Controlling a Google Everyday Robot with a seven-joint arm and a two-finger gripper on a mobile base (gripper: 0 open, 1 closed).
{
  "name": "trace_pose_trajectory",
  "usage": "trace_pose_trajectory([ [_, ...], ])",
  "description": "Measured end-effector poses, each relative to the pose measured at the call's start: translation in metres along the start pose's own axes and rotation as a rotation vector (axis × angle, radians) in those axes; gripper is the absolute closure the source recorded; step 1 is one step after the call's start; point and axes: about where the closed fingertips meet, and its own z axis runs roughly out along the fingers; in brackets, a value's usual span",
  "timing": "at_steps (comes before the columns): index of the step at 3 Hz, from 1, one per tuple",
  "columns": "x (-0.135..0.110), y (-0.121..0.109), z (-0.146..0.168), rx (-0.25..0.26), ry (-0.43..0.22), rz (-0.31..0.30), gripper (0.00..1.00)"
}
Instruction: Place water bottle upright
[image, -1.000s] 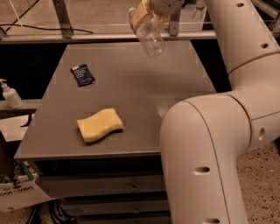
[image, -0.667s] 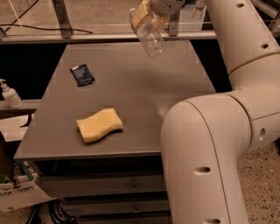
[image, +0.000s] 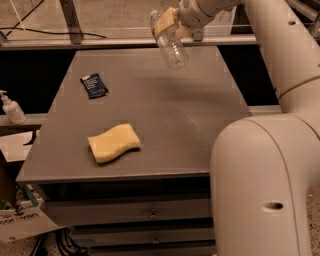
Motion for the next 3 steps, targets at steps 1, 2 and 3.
trace_pose_trajectory([
  [1, 0.011, -0.012, -0.005, -0.06, -0.088, -0.014, 1.0],
  [2, 0.056, -0.022, 0.0, -0.168, -0.15, -0.013, 1.0],
  [3, 0.054, -0.021, 0.0, -0.167, -0.15, -0.013, 1.0],
])
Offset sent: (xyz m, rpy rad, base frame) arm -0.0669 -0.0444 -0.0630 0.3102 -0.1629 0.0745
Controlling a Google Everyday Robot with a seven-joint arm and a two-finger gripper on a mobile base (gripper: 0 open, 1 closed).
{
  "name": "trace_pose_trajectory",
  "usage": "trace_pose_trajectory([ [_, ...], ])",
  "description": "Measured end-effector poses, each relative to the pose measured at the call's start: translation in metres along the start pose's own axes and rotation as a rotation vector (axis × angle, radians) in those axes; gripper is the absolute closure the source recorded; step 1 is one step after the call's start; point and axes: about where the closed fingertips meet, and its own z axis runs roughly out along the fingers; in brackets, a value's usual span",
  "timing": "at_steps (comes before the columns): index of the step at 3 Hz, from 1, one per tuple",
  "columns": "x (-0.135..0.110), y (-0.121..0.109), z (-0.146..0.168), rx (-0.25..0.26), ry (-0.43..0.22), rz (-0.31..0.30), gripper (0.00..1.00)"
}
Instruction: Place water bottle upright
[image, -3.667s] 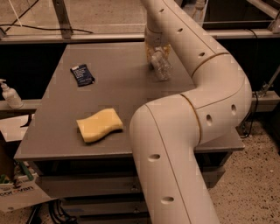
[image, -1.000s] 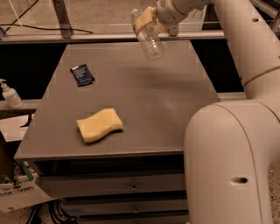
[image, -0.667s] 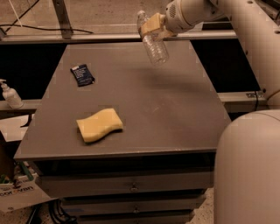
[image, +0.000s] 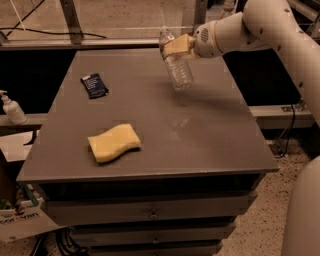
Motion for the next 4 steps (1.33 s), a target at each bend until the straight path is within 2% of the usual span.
trace_pose_trajectory([
  [1, -0.003, 0.008, 0.005, -0.058, 0.003, -0.033, 1.0],
  [2, -0.006, 0.017, -0.004, -0.148, -0.012, -0.074, 1.0],
  [4, -0.001, 0.03, -0.045, -0.356, -0.084, -0.149, 1.0],
])
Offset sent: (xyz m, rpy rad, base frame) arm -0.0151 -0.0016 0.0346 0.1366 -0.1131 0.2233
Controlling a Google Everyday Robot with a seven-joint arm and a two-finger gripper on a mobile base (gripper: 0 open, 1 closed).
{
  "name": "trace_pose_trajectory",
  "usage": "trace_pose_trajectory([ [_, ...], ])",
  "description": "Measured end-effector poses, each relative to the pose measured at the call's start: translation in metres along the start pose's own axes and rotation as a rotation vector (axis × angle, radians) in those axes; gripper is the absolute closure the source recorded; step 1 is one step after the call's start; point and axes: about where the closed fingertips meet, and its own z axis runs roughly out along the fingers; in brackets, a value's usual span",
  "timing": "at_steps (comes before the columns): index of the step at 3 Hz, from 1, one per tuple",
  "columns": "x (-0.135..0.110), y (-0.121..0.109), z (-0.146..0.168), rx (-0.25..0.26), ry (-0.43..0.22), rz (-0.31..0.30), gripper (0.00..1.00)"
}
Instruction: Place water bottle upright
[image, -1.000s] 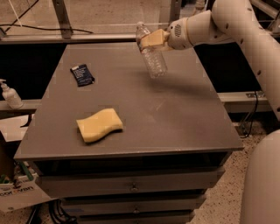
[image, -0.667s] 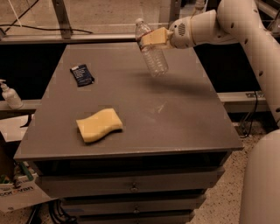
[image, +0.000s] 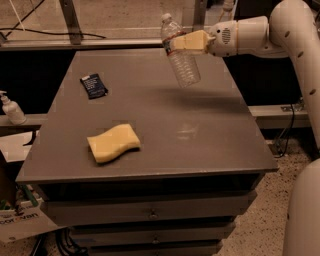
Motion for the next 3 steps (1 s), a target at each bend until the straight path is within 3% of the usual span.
trace_pose_trajectory([
  [1, 0.0136, 0.004, -0.0143, -0.11, -0.029, -0.002, 1.0],
  [3, 0.0136, 0.0054, -0.0092, -0.114, -0.022, -0.001, 1.0],
])
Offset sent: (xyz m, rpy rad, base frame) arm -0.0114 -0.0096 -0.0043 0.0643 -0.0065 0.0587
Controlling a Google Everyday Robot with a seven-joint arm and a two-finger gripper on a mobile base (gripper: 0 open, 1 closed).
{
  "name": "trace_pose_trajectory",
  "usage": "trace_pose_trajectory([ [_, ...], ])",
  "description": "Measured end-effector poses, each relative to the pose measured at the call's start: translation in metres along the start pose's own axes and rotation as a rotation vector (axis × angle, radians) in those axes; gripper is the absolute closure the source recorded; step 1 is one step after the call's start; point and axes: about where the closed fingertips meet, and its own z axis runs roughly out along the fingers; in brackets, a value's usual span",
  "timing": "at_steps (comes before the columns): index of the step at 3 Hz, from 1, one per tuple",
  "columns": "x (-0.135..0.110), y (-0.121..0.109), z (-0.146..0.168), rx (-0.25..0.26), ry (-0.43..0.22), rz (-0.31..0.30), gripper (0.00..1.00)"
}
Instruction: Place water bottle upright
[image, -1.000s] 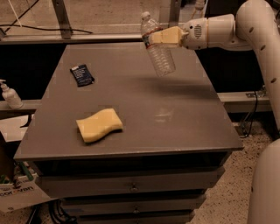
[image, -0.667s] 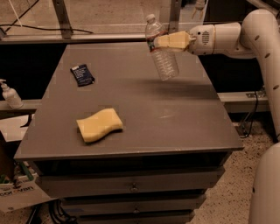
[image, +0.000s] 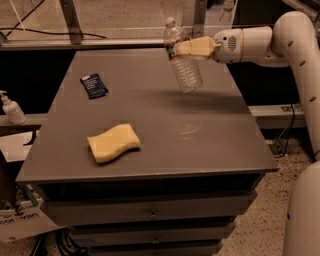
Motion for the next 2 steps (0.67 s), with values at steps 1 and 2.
trace_pose_trajectory([
  [1, -0.001, 0.004, 0.002, -0.088, -0.016, -0.044, 1.0],
  [2, 0.002, 0.008, -0.01, -0.209, -0.078, -0.094, 1.0],
])
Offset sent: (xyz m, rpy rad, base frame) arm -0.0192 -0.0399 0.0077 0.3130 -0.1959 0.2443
